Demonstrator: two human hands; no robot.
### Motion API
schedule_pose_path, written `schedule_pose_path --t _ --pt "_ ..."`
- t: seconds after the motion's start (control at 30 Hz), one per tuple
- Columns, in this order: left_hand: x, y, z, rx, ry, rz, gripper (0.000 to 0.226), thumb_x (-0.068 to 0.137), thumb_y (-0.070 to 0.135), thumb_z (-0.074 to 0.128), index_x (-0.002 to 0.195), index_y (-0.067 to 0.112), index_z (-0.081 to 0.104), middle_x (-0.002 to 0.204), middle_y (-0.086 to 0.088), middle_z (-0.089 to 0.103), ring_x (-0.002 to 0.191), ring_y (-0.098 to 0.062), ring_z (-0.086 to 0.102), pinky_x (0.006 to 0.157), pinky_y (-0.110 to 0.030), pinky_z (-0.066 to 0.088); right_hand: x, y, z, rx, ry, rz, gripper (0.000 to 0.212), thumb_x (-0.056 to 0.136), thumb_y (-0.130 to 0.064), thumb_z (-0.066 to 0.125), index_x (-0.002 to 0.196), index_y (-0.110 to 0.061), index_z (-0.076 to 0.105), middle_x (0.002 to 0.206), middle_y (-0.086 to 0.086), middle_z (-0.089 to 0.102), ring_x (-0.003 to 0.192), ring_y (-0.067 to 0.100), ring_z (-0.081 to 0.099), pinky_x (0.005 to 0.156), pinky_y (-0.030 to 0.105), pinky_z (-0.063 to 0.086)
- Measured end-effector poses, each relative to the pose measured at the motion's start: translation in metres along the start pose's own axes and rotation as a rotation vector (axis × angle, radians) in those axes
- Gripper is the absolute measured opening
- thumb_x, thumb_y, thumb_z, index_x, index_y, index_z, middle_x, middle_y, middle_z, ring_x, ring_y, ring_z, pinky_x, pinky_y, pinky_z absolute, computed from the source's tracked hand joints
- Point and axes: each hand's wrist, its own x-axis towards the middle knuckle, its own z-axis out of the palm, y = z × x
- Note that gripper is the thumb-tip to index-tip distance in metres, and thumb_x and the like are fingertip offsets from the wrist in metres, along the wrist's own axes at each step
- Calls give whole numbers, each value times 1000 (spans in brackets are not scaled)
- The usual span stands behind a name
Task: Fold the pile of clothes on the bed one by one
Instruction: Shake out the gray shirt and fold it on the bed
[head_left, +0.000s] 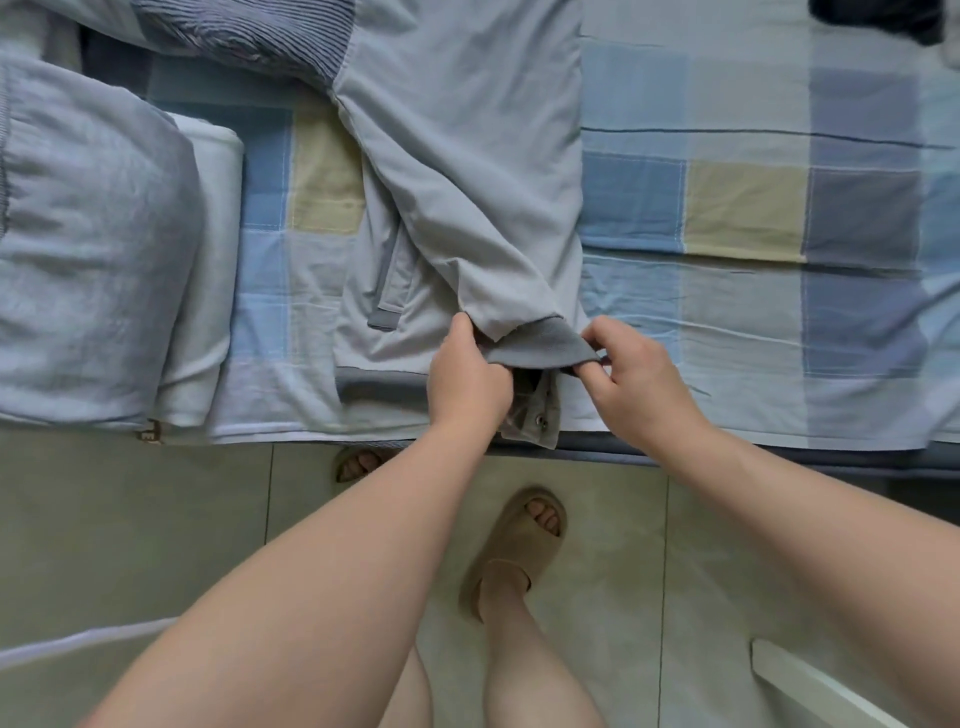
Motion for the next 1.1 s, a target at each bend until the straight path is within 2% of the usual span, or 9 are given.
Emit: schedule_pose_path --t 0.13,0.33,0.43,0.57,0.63,0.7,0.8,0.97,1.1 --pt "-7 -3 -30 -202 23 104 38 74 -14 42 101 12 48 91 16 61 95 -13 58 68 -17 40 -2 2 -1 -138 25 -14 9 87 -14 63 90 -13 55 90 1 59 85 26 52 70 47 47" --pt "-7 -53 -113 369 142 309 55 71 -10 50 120 15 53 118 -6 51 91 -34 51 71 -38 38 -2 -14 27 -282 -1 -213 33 65 10 65 92 -9 58 88 9 53 77 34 51 61 38 39" --pt "4 -80 -135 585 79 171 46 78 -3 49 117 22 53 115 -9 48 85 -41 56 67 -42 44 -3 -16 39 -412 14 -292 16 75 -5 59 87 -12 65 85 7 55 75 32 52 66 35 33" --pt "18 -82 -141 853 -124 25 47 82 12 52 127 24 47 130 -9 47 112 -35 53 83 -41 44 -9 -24 50 -414 -149 -330 28 81 -35 43 80 -24 68 86 -3 57 85 26 55 82 38 33" --pt "29 -73 -139 772 -278 -133 68 72 31 59 137 22 42 142 -8 40 128 -33 44 102 -45 42 -10 -29 51 -321 -119 -239 30 84 -43 50 92 -22 69 99 -2 59 97 25 55 87 37 32" --pt "42 -66 -138 402 -411 -300 106 56 56 72 150 25 33 153 -5 35 138 -31 39 112 -50 38 -4 -33 53 -215 -17 -20 37 88 -43 59 118 -21 63 121 2 55 113 26 50 91 38 36" --pt "55 -59 -130 7 -204 -281 127 52 83 77 155 26 27 157 -1 38 141 -25 42 116 -48 36 17 -35 62 18 -4 406 71 89 -47 67 148 -20 38 146 6 39 134 27 37 112 44 33" --pt "79 -48 -113 -110 -14 -209 68 78 58 77 124 20 46 117 4 59 112 -19 58 95 -33 45 61 -37 76 330 216 868 106 76 -54 79 155 -14 21 158 14 24 142 35 33 118 46 28" --pt "94 -53 -113 -21 -84 -153 32 94 42 66 109 13 66 102 -2 70 101 -26 65 83 -33 49 72 -36 68 512 144 998 87 77 -46 83 140 -6 38 135 5 51 123 29 53 100 37 43"
